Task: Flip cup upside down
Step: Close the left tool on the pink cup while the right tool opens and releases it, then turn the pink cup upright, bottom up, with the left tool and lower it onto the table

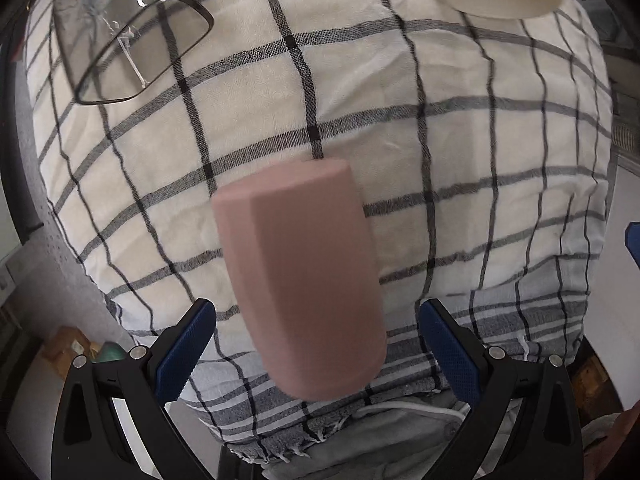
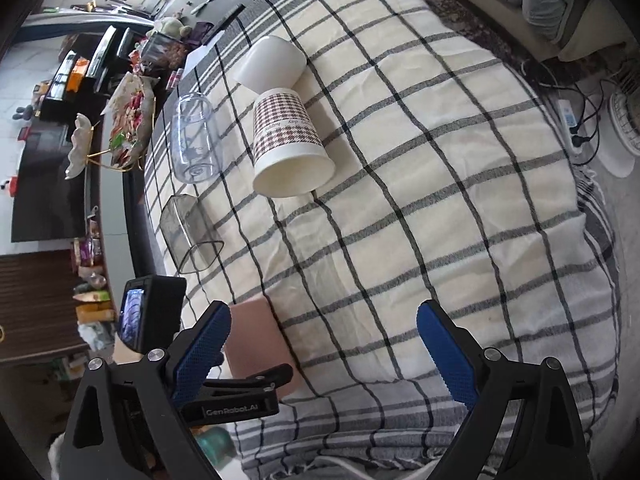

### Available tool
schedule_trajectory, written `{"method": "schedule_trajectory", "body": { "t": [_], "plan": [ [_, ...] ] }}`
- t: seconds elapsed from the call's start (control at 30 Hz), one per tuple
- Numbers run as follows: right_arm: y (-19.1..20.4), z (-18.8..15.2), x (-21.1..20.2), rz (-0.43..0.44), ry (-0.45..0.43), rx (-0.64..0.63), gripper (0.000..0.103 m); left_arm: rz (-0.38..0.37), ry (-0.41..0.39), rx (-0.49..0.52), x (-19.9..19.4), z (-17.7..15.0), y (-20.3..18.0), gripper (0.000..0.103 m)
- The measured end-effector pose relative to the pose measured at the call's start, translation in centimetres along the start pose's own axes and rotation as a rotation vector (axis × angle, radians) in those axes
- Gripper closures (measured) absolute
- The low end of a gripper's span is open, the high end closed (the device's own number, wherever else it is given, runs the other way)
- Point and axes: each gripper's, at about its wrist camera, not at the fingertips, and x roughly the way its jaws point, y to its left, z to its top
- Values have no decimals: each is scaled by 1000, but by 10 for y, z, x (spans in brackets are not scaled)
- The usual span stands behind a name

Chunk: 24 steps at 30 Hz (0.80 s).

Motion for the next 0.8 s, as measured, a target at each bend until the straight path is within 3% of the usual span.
{"method": "schedule_trajectory", "body": {
  "t": [0.1,0.23,0.4,0.57,0.8],
  "plan": [
    [-3,11,12,7,31,8,9,-6,27,-6,6,8,0,3],
    [-8,20,22,4,53,16,9,-2,62,-18,14,13,1,27],
    [-14,25,33,4,70,38,9,9,59,-9,15,17,1,30],
    [-16,24,32,3,72,36,9,35,-28,-1,4,9,-3,31],
    [-14,13,18,-1,31,6,9,19,-272,-18,-23,-30,-1,31]
  ]
}}
